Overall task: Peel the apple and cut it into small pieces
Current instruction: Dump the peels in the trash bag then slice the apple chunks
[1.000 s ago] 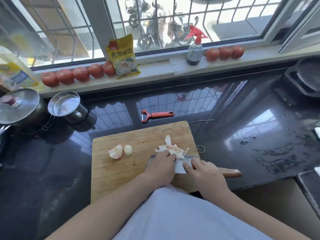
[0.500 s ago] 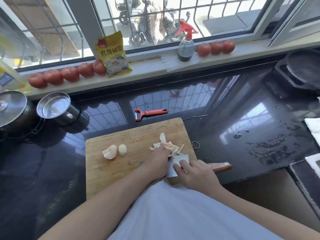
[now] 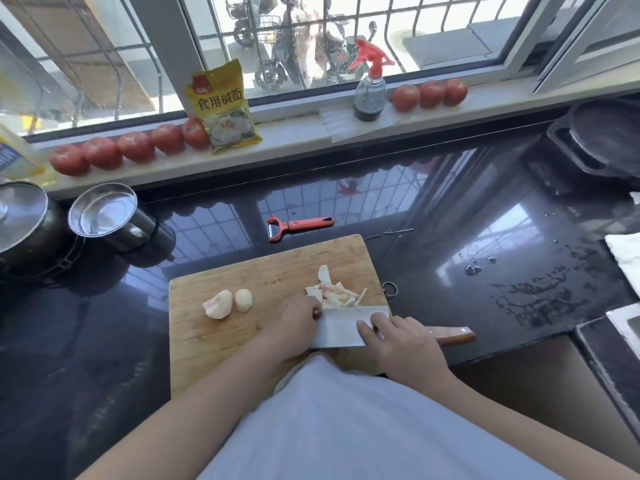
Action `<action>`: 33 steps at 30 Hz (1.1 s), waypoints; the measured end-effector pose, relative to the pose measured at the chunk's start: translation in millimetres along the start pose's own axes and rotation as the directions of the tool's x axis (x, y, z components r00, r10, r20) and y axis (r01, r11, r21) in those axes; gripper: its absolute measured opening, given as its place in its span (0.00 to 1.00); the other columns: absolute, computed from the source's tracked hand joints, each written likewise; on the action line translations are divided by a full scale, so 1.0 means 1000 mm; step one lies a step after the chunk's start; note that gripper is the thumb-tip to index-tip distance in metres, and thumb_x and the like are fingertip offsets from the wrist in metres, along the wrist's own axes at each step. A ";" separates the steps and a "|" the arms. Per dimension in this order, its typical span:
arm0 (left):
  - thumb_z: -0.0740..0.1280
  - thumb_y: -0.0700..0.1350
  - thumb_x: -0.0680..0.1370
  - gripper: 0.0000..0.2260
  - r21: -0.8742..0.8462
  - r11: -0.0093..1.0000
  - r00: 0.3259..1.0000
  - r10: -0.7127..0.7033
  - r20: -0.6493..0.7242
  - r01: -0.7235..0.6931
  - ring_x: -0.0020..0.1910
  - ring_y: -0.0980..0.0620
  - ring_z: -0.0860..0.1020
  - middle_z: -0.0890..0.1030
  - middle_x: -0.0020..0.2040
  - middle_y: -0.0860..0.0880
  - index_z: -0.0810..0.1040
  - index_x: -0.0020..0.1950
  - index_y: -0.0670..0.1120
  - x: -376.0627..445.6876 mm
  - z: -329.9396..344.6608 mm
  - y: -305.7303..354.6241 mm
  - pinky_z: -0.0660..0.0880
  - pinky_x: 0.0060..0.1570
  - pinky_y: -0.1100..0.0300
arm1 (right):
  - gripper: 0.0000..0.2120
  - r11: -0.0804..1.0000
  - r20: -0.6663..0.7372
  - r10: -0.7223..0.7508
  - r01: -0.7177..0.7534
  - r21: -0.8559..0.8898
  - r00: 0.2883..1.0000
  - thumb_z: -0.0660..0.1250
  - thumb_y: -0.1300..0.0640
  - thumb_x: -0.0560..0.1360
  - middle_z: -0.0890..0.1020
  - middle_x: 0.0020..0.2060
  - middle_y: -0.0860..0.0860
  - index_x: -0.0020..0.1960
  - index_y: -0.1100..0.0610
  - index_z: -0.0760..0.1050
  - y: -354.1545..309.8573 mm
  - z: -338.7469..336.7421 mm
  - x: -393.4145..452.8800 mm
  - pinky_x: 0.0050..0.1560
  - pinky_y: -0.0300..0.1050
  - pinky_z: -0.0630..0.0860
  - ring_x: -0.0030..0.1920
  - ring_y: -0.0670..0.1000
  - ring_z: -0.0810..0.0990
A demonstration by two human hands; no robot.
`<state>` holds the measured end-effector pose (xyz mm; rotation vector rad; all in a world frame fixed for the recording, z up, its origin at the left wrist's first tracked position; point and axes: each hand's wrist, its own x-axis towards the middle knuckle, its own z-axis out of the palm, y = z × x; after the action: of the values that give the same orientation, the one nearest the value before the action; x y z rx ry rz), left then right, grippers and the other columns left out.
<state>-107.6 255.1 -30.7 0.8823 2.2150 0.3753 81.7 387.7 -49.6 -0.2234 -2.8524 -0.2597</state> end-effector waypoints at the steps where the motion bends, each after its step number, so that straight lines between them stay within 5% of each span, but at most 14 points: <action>1: 0.59 0.34 0.77 0.16 -0.038 0.999 1.000 -0.027 -0.016 0.026 0.60 0.42 0.77 0.80 0.59 0.46 0.82 0.55 0.46 0.006 -0.001 -0.002 0.74 0.61 0.48 | 0.11 1.000 0.002 0.000 0.000 0.003 1.000 0.62 0.67 0.67 0.71 0.35 0.51 0.46 0.55 0.77 0.001 0.000 0.000 0.26 0.47 0.62 0.27 0.53 0.64; 4: 0.60 0.31 0.80 0.20 -0.099 0.995 0.994 -0.028 -0.102 0.018 0.65 0.46 0.76 0.79 0.65 0.48 0.81 0.67 0.46 0.011 -0.003 0.003 0.72 0.64 0.55 | 0.10 1.000 -0.003 0.012 -0.012 0.019 1.000 0.63 0.66 0.67 0.71 0.35 0.51 0.46 0.55 0.77 0.002 -0.002 0.000 0.26 0.47 0.63 0.27 0.53 0.65; 6: 0.61 0.29 0.78 0.23 -0.089 0.983 0.982 0.151 -0.112 -0.162 0.65 0.48 0.75 0.78 0.65 0.51 0.82 0.66 0.49 0.008 -0.003 0.011 0.72 0.64 0.56 | 0.09 0.999 -0.016 0.019 -0.018 0.028 1.000 0.64 0.65 0.68 0.71 0.34 0.51 0.45 0.54 0.77 0.002 -0.004 0.001 0.26 0.47 0.63 0.27 0.53 0.65; 8: 0.61 0.30 0.76 0.24 -0.042 0.929 0.930 0.366 -0.010 -0.366 0.66 0.50 0.73 0.78 0.65 0.52 0.82 0.66 0.51 0.006 0.003 0.014 0.71 0.66 0.53 | 0.08 0.999 -0.024 -0.001 0.002 0.037 1.000 0.65 0.64 0.69 0.71 0.33 0.50 0.45 0.54 0.77 0.000 -0.005 0.003 0.25 0.47 0.63 0.27 0.53 0.66; 11: 0.63 0.33 0.77 0.23 0.123 0.876 0.884 0.454 0.114 -0.466 0.62 0.49 0.72 0.77 0.62 0.50 0.81 0.68 0.50 0.008 0.012 0.017 0.70 0.57 0.55 | 0.08 0.999 -0.047 -0.026 0.028 0.024 0.999 0.66 0.63 0.71 0.72 0.34 0.50 0.47 0.53 0.78 -0.002 -0.004 0.005 0.24 0.46 0.63 0.26 0.53 0.67; 13: 0.60 0.35 0.77 0.23 0.237 0.870 0.901 0.416 0.120 -0.433 0.63 0.46 0.73 0.77 0.63 0.49 0.79 0.69 0.50 0.012 0.010 0.018 0.70 0.55 0.53 | 0.08 1.000 -0.024 -0.025 0.025 -0.011 0.999 0.65 0.65 0.69 0.71 0.34 0.50 0.42 0.53 0.76 -0.003 -0.006 0.005 0.25 0.46 0.61 0.26 0.52 0.64; 16: 0.59 0.38 0.78 0.22 0.282 0.913 0.956 0.279 0.091 -0.294 0.68 0.45 0.72 0.76 0.69 0.51 0.80 0.69 0.52 0.023 0.005 0.000 0.71 0.65 0.48 | 0.08 1.000 0.014 -0.011 0.011 0.002 1.000 0.64 0.66 0.67 0.70 0.33 0.50 0.39 0.53 0.74 -0.002 -0.014 0.004 0.25 0.46 0.59 0.25 0.52 0.62; 20: 0.61 0.38 0.81 0.19 -0.090 0.996 0.998 0.000 -0.065 -0.006 0.72 0.47 0.72 0.74 0.73 0.52 0.80 0.70 0.49 0.030 -0.023 -0.028 0.70 0.70 0.53 | 0.10 0.974 0.115 -0.019 -0.007 0.226 0.993 0.67 0.63 0.62 0.73 0.34 0.49 0.39 0.51 0.77 -0.002 -0.021 0.002 0.21 0.42 0.63 0.23 0.51 0.65; 22: 0.59 0.40 0.82 0.17 -0.103 0.990 0.968 -0.114 -0.225 0.093 0.67 0.46 0.76 0.80 0.68 0.50 0.80 0.68 0.49 0.025 -0.043 -0.051 0.73 0.67 0.52 | 0.12 0.922 0.262 0.026 -0.125 0.367 0.965 0.72 0.59 0.60 0.74 0.35 0.46 0.42 0.48 0.81 -0.007 -0.021 -0.002 0.19 0.38 0.66 0.23 0.51 0.69; 25: 0.59 0.46 0.83 0.15 0.129 0.953 0.850 -0.179 -0.496 0.276 0.60 0.42 0.78 0.83 0.61 0.47 0.79 0.68 0.51 0.009 -0.072 -0.081 0.73 0.61 0.47 | 0.13 0.840 0.562 0.044 -0.335 0.426 0.826 0.67 0.53 0.74 0.71 0.43 0.47 0.59 0.46 0.77 -0.013 -0.015 -0.008 0.36 0.44 0.73 0.39 0.55 0.77; 27: 0.61 0.49 0.83 0.15 0.328 0.898 0.905 -0.148 -0.398 0.292 0.60 0.43 0.76 0.82 0.60 0.47 0.78 0.68 0.53 0.004 -0.081 -0.086 0.70 0.61 0.48 | 0.15 0.852 0.624 -0.033 -0.304 0.426 0.781 0.56 0.47 0.78 0.74 0.50 0.50 0.61 0.48 0.73 -0.017 -0.010 -0.013 0.42 0.45 0.69 0.50 0.57 0.78; 30: 0.61 0.49 0.81 0.14 0.468 0.870 0.982 -0.086 -0.169 0.157 0.64 0.44 0.73 0.80 0.63 0.49 0.78 0.65 0.55 0.014 -0.075 -0.087 0.65 0.65 0.48 | 0.24 0.880 0.686 -0.040 -0.299 0.368 0.727 0.42 0.39 0.73 0.74 0.51 0.49 0.56 0.47 0.70 -0.023 -0.009 -0.019 0.43 0.49 0.73 0.52 0.54 0.77; 33: 0.58 0.44 0.81 0.12 0.567 0.820 0.995 -0.030 -0.100 0.082 0.61 0.44 0.74 0.79 0.60 0.48 0.78 0.60 0.51 0.026 -0.062 -0.097 0.63 0.65 0.47 | 0.12 0.859 0.768 0.032 -0.410 0.306 0.640 0.54 0.48 0.80 0.73 0.51 0.49 0.54 0.53 0.73 -0.030 -0.008 -0.019 0.45 0.50 0.75 0.52 0.55 0.77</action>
<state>-212.1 202.7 -48.1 1.1169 2.4712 -0.3167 96.3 354.5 -52.3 -0.7415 -3.4955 0.7520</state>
